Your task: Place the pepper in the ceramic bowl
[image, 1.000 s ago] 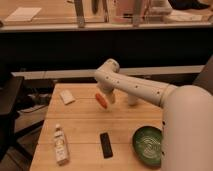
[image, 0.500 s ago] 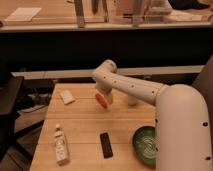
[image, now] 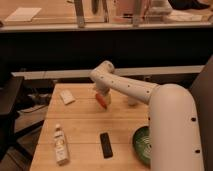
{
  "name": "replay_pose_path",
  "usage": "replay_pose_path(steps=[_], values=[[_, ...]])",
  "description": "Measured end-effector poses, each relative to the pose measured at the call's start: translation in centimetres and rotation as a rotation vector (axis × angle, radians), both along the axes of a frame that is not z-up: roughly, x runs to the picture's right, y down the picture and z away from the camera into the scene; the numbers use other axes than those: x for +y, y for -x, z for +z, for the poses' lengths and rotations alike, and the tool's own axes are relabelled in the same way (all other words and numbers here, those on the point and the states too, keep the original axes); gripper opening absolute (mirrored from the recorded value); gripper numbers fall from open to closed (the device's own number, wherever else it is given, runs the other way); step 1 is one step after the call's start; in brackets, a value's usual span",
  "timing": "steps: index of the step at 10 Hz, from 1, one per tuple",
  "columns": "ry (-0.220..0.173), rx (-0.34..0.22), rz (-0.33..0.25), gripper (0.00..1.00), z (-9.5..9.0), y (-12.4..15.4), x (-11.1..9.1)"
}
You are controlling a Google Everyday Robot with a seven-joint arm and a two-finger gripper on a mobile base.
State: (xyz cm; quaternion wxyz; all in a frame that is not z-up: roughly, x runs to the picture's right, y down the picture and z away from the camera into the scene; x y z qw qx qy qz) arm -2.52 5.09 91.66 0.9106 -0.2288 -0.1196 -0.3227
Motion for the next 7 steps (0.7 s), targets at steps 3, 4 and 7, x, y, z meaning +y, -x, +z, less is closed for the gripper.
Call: replay_pose_path(steps=[3,4,7], values=[[0.019,-0.008,0.003,0.80,1.1,0.7,0.7],[0.020,-0.012,0.001,0.80,1.3,1.0,0.8],[0.036,-0.019,-0.003,0.80,2.0,1.7,1.2]])
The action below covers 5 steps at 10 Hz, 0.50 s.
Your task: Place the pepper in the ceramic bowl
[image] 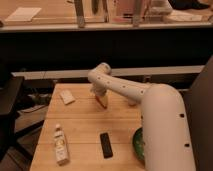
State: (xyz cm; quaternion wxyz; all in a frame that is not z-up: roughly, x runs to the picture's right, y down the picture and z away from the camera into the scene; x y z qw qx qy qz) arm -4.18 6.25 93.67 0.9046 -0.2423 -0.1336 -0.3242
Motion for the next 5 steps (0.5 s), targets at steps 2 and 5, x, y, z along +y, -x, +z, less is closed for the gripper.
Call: replay_pose_path(steps=[2,5], values=[[0.017,-0.005,0.002,0.80,0.65,0.55,0.51],[0.031,-0.008,0.003,0.80,1.02,1.01,0.73]])
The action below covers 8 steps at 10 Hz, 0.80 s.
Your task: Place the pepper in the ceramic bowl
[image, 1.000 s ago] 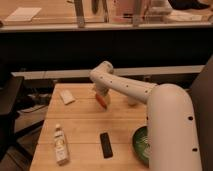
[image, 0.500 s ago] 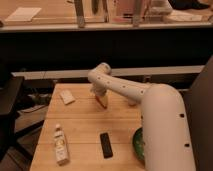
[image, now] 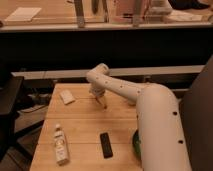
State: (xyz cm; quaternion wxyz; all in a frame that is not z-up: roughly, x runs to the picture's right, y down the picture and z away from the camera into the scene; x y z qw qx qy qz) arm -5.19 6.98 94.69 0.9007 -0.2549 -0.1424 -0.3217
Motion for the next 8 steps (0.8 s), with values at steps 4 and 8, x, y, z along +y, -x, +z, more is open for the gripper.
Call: replay_pose_path(steps=[4,8], values=[[0.016,0.004,0.003,0.80,1.0,0.7,0.5],[0.018,0.007,0.007,0.65,1.4,0.9,0.8]])
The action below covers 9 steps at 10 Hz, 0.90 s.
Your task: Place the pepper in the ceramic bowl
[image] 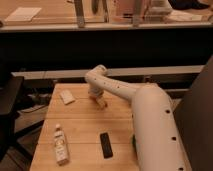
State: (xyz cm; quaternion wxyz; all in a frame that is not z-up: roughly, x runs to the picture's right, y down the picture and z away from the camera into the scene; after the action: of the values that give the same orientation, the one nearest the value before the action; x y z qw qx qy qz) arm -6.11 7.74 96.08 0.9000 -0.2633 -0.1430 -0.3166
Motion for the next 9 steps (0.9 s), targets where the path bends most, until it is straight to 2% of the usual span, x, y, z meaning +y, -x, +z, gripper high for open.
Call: replay_pose_path(steps=[2,5,6,7,9], values=[[0.000,0.001,0.000,0.47,-0.1,0.0,0.0],[-0.006,-0.001,-0.009,0.14,-0.6,0.0,-0.3],[-0.007,-0.002,-0.011,0.06,-0.9,0.0,-0.4],[-0.009,-0.001,-0.009,0.03,-1.3,-0.3,-0.5],[-0.015,0.005,-0.004,0.06,-2.4,-0.9,-1.4]])
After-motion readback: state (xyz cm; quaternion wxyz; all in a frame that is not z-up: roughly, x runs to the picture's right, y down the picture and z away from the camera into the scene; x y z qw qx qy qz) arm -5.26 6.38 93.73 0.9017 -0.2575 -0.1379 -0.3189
